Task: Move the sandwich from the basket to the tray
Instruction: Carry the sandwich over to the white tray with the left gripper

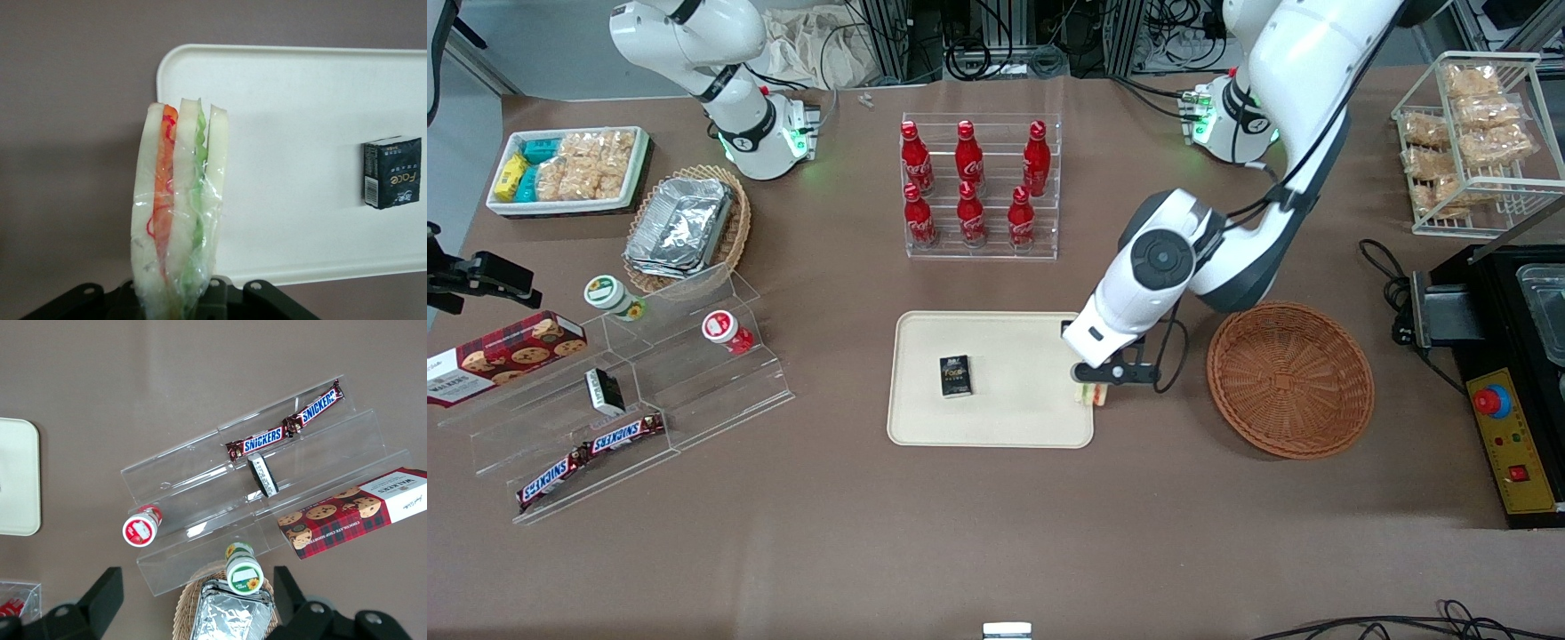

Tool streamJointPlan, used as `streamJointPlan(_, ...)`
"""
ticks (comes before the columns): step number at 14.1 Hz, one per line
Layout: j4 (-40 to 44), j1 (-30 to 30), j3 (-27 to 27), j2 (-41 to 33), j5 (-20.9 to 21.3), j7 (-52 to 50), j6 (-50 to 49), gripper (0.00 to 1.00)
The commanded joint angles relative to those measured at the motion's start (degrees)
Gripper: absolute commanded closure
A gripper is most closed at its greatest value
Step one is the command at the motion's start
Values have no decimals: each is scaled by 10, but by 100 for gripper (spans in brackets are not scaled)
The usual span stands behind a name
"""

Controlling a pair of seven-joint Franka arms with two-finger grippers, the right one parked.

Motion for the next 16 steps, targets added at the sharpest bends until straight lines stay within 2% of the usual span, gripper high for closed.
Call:
streamJointPlan(1,47,-26,5,44,16,-14,2,100)
streamJointPlan(4,64,-27,5,73,32,-25,2,100)
streamJointPlan(8,64,-30,5,103,88,-68,19,99)
streamJointPlan(10,64,-30,5,111,88,-75,33,90)
streamJointPlan(11,64,-30,5,111,88,-77,33,79)
streamJointPlan(12,64,-30,5,111,88,-88,33,59)
streamJointPlan(13,64,-30,5,111,90,-98,34,22)
streamJointPlan(14,64,-30,5,110,90,-98,34,0)
streamJointPlan(16,61,-28,4,104,88,-103,30,0)
